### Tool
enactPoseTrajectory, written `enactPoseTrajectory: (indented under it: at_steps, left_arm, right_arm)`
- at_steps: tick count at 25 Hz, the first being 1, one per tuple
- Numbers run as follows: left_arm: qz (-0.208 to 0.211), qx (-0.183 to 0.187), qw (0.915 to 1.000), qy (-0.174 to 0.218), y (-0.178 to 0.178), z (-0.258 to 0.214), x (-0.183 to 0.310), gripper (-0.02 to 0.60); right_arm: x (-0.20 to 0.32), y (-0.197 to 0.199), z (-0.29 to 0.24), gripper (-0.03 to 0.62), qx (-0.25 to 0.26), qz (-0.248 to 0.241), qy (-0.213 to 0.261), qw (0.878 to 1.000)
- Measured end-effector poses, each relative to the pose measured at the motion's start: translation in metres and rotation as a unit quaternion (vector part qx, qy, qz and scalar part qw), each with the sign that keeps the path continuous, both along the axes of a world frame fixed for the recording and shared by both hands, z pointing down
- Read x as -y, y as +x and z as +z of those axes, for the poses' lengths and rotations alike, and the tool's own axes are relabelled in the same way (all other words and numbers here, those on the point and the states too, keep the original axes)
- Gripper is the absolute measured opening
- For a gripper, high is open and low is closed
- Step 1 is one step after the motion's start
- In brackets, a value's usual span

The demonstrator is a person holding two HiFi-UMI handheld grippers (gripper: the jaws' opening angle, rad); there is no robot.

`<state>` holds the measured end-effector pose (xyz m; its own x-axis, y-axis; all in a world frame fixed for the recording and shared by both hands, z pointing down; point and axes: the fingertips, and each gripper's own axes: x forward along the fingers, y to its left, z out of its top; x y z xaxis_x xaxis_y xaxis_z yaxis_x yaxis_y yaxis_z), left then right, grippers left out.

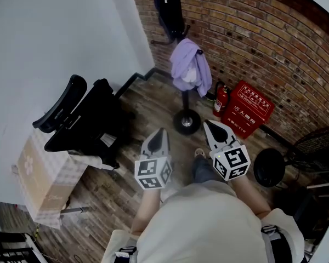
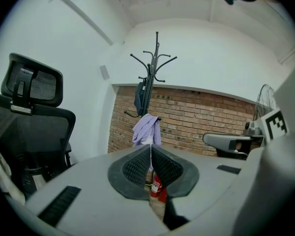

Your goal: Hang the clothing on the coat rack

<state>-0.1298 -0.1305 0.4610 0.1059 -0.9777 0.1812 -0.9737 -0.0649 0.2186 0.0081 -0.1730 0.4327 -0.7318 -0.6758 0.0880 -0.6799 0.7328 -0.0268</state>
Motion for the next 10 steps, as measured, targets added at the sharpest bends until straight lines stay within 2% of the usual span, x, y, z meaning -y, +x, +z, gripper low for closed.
enactPoseTrajectory:
  at_steps: [10]
  left_arm:
    - [0.003,-0.004,1.0000,0.008,0.0067,-0.0078,0.0023,0.009]
  right_arm:
    - [0.0012,0.0046,-0.0072,-0.002,0.012,-0.004,-0.001,1.000]
